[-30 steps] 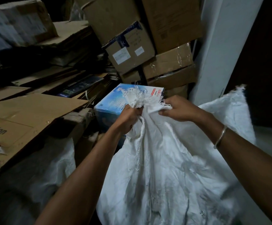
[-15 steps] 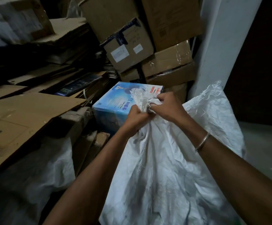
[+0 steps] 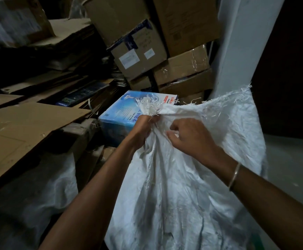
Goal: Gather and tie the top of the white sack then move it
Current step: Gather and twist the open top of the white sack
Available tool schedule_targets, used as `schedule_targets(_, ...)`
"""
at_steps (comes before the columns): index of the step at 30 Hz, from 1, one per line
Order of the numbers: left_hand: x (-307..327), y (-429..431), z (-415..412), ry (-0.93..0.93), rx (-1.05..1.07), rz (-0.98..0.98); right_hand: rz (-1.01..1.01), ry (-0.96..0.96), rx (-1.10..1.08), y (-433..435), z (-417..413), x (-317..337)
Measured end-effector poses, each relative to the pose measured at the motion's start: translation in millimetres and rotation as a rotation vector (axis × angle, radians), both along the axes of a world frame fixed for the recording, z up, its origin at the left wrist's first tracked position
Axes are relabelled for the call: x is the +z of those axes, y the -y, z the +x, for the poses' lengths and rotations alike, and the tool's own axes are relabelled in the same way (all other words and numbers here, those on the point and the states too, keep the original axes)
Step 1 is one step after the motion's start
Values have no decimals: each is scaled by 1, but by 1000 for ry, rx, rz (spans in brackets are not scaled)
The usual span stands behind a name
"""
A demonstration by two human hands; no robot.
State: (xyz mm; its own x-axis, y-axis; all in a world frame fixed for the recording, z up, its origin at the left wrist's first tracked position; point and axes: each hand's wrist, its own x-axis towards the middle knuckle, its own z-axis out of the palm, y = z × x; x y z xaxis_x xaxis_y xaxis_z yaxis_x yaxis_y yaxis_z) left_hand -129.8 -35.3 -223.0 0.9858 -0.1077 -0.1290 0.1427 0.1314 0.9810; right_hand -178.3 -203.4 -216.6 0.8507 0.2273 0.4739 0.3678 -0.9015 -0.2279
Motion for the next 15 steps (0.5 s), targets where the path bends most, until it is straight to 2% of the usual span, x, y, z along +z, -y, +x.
schedule_targets(3, 0, 4, -2, -24, -31, -38, 103, -407, -62, 3, 12, -9)
schedule_targets(6, 2, -2, -5, -23, -77, -85, 269, -546, 58, 11, 13, 0)
schedule_targets(8, 4, -10, -1, -1, -98, -76, 301, -451, 114, 19, 3, 14)
schedule_targets(12, 0, -26, 2, 54, -150, 85, 123, 115, -25, 38, -11, 34)
schedule_targets(13, -3, -27, 0, 78, -165, 173, 89, 199, -34, 42, -10, 32)
schedule_targets(15, -8, -29, -1, 136, -165, 278, 30, 232, -45, 49, -7, 25)
